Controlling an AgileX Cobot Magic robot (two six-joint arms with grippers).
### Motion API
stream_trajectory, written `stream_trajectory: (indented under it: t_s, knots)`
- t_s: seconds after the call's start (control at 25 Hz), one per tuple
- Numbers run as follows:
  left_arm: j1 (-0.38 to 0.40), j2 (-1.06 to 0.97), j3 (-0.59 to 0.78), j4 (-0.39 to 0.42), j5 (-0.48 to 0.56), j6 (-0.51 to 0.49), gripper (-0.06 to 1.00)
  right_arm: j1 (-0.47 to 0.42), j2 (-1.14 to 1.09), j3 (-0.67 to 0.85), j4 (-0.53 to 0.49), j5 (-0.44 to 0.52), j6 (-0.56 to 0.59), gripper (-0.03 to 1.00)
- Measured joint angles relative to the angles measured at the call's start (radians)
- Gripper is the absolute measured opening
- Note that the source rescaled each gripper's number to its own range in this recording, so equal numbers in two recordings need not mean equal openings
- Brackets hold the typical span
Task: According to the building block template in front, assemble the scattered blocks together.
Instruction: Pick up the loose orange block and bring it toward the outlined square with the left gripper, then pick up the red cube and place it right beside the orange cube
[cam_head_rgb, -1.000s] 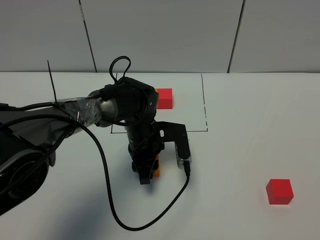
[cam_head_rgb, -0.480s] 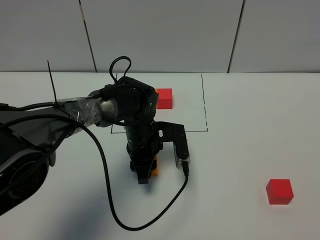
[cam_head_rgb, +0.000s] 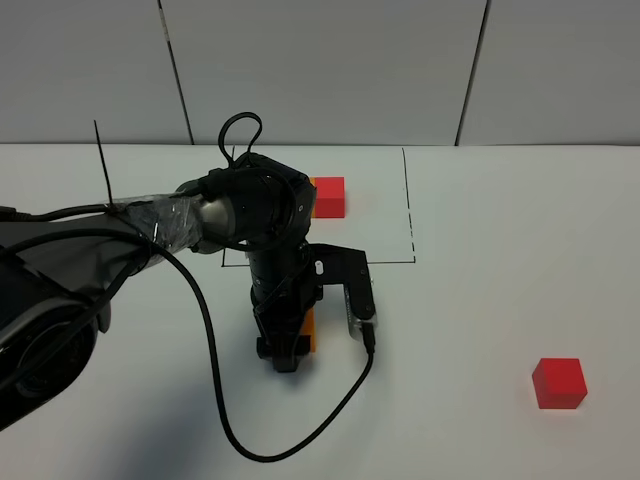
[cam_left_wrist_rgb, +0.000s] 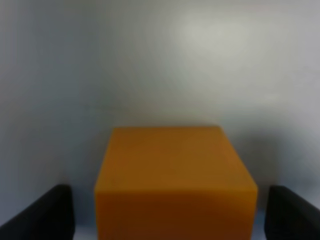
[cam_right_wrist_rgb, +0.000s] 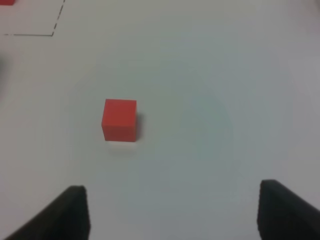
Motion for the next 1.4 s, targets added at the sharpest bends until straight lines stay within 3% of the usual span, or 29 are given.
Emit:
stream_trajectory:
  t_s: [0.2, 0.48, 0.72, 0.92, 1.16, 1.4]
  knots:
    - [0.000, -0.007, 0.000, -0.007, 0.004, -0.051, 1.00, 0.000, 0.000, 0.000, 0.000, 0.000, 0.000, 0.43]
    - [0.000, -0.117, 0.007, -0.020, 0.063, -0.116, 1.00, 0.000, 0.000, 0.000, 0.000, 0.000, 0.000, 0.43]
    - [0.000, -0.272, 0.007, -0.032, -0.002, -0.297, 1.00, 0.000, 0.000, 0.000, 0.000, 0.000, 0.000, 0.43]
    - [0.009, -0.348, 0.007, 0.090, -0.015, -0.483, 1.00, 0.000, 0.000, 0.000, 0.000, 0.000, 0.000, 0.43]
    - [0.120, -0.405, 0.007, 0.135, 0.020, -0.596, 1.00, 0.000, 0.000, 0.000, 0.000, 0.000, 0.000, 0.43]
    - [0.295, -0.491, 0.007, 0.035, 0.059, -0.629, 1.00, 0.000, 0.000, 0.000, 0.000, 0.000, 0.000, 0.43]
